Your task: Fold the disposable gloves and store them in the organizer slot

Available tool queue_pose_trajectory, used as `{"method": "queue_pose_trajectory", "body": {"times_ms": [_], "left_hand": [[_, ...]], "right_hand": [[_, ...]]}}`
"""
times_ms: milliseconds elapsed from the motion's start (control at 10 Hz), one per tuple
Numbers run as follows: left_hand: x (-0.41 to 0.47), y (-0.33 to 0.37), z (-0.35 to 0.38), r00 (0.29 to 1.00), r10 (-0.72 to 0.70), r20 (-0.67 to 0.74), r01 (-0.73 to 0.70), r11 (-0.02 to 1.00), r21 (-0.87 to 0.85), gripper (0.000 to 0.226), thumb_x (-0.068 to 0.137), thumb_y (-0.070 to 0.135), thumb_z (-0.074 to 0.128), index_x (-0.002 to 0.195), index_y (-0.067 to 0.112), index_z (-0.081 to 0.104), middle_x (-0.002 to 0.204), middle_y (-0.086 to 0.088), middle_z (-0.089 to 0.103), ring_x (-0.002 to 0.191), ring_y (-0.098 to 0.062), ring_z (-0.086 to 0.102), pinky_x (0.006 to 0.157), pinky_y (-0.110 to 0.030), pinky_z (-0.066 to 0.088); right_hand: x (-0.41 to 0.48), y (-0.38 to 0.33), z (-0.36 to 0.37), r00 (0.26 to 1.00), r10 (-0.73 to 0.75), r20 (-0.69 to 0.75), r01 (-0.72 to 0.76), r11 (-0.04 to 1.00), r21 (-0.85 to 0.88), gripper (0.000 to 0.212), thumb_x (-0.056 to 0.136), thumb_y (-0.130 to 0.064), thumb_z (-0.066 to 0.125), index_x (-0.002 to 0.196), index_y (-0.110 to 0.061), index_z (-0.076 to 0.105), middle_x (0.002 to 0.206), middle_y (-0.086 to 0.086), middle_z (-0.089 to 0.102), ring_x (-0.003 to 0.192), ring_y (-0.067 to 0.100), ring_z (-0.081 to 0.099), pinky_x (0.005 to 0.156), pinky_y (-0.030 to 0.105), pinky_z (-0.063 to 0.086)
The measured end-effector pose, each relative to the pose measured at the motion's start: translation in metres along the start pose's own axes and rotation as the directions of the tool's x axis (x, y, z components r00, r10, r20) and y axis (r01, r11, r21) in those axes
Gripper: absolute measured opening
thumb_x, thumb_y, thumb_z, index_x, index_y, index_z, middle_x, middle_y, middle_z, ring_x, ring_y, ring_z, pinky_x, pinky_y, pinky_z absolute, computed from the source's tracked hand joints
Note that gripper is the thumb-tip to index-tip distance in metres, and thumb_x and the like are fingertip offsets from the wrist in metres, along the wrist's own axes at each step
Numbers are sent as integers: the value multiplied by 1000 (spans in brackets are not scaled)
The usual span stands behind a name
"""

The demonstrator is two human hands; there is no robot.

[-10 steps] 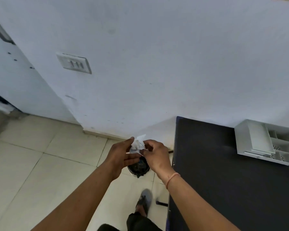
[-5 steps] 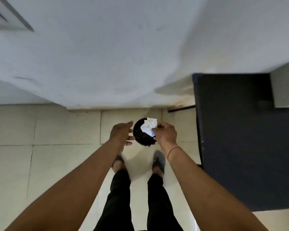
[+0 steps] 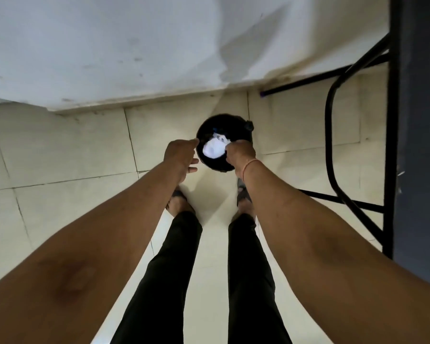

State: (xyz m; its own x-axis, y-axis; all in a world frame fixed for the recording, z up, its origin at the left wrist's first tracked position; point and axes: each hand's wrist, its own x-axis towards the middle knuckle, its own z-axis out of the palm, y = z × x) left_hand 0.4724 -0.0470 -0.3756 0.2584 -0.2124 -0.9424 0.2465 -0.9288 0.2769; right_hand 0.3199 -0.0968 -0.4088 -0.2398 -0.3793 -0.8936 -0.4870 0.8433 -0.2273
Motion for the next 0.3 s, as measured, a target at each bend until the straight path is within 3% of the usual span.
{"method": "queue_pose_trajectory", "body": {"times_ms": [100,200,300], "left_hand": [[11,-10,6,1000,4,7,-4,1000,28,32,104,36,67,125,12,66,102,-3,65,75,-17,66,61,-34,56],[8,-10,7,1000,24,-4,-24,998,64,32,103,36,66,123,12,67,107,-4,67,76,-16,67,63,-35,57],[-14,-3,4,995,83,-46,-76,989,127,25,103,37,67,110,13,66,107,-8,68,88,-22,69,76,-41,61]], "right_hand": [[7,5,-3,999,-39,27,38,998,42,39,104,-11,50,139,3,62,141,25,65,129,40,64,106,42,56],[-1,0,-11,997,-73,2,73,997,41,35,102,-11,49,132,-8,68,127,18,69,117,35,67,94,34,54],[-27,-5,-29,986,-165,6,165,986,-21,38,101,-13,51,135,-15,67,123,6,64,114,25,60,91,29,45]]}}
